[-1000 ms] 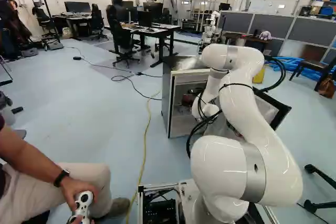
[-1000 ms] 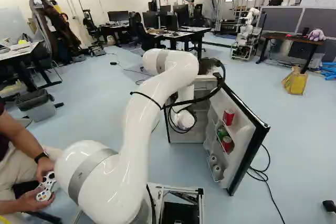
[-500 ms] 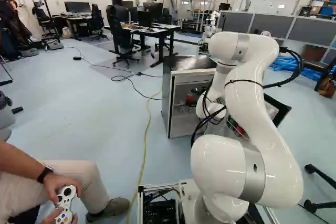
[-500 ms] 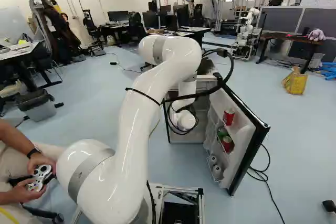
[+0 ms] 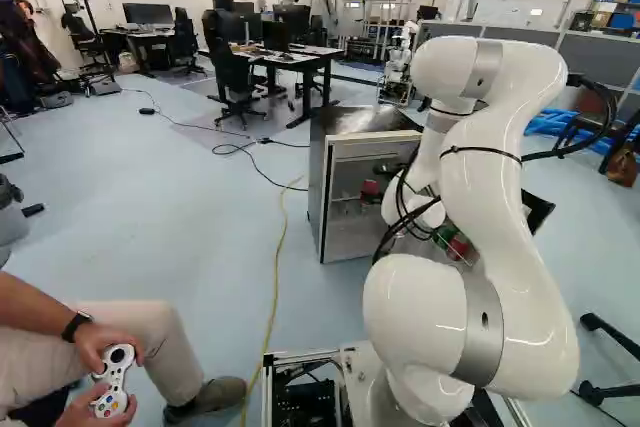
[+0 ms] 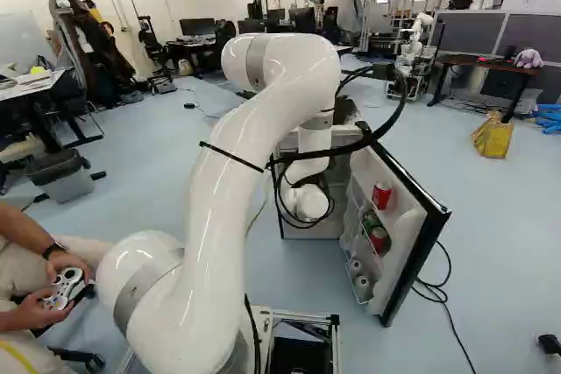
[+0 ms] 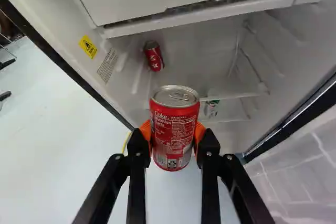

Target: Grab a drink from the fridge

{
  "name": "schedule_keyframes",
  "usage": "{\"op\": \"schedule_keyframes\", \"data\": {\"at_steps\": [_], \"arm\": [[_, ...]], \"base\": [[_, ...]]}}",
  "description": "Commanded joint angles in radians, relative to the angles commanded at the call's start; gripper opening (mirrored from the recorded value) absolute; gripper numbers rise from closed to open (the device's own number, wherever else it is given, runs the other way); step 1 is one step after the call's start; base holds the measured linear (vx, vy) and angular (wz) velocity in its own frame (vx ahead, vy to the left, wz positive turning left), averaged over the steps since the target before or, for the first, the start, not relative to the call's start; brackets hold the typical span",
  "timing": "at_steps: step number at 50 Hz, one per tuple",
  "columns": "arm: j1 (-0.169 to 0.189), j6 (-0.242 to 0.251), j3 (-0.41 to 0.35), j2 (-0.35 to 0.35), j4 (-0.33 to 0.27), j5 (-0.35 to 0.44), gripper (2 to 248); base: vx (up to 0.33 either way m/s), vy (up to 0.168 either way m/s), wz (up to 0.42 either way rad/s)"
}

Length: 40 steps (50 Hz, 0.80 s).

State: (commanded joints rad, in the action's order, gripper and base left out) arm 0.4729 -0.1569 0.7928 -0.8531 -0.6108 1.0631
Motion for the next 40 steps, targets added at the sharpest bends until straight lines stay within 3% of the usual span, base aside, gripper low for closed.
{"op": "schedule_keyframes", "data": {"at_steps": [40], "arm": [[0.007, 0.0, -0.091, 0.149, 0.0, 0.0, 97]], "base": [[0.0, 0.0, 0.0]]}}
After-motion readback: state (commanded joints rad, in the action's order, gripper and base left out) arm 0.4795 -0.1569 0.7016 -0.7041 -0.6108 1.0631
